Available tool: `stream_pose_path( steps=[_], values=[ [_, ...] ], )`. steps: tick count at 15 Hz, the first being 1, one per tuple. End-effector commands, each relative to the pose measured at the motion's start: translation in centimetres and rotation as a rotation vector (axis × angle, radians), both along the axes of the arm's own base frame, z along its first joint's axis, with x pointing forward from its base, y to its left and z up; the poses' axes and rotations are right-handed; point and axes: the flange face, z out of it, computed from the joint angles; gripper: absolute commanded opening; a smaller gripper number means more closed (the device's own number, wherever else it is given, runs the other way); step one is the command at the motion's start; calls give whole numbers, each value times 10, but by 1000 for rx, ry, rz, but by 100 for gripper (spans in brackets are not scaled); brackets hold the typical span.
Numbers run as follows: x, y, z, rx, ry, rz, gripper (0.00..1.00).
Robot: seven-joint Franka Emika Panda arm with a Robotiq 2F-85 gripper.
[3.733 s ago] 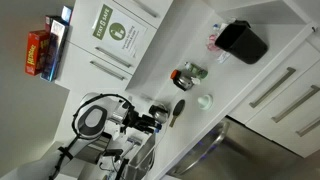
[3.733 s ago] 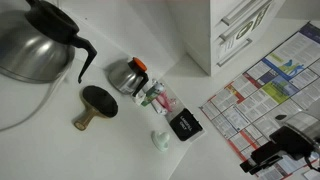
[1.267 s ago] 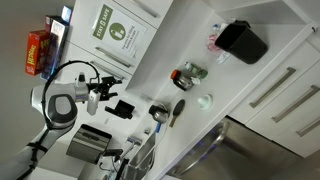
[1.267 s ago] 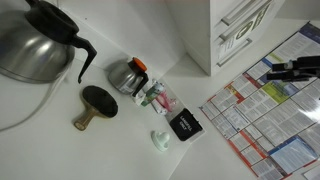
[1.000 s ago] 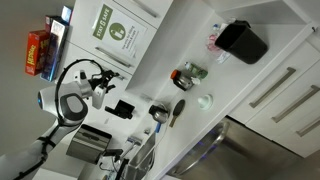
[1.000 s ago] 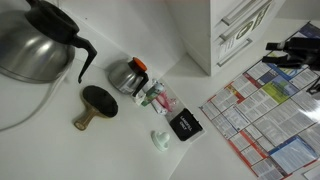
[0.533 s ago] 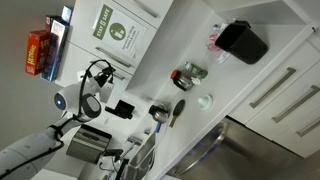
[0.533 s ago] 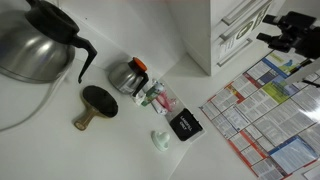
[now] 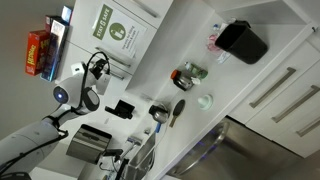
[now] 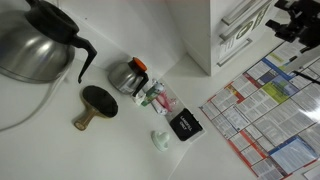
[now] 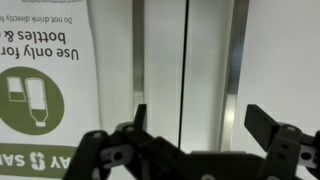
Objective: Open the second cabinet door from the left
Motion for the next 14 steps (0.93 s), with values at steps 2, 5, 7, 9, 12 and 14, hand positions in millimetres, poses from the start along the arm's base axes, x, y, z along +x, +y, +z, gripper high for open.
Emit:
stream_pose_path(
  steps=[2, 5, 7, 9, 12, 14],
  values=[
    [14, -8, 5, -8, -47, -19, 100],
    [26, -13, 0, -10, -46, -31, 100],
    [33, -18, -3, -15, -52, -46, 100],
    [40, -24, -5, -10, -55, -61, 100],
    [49, -29, -10, -3, -52, -68, 100],
    [54, -29, -13, 0, -44, -64, 100]
  ],
)
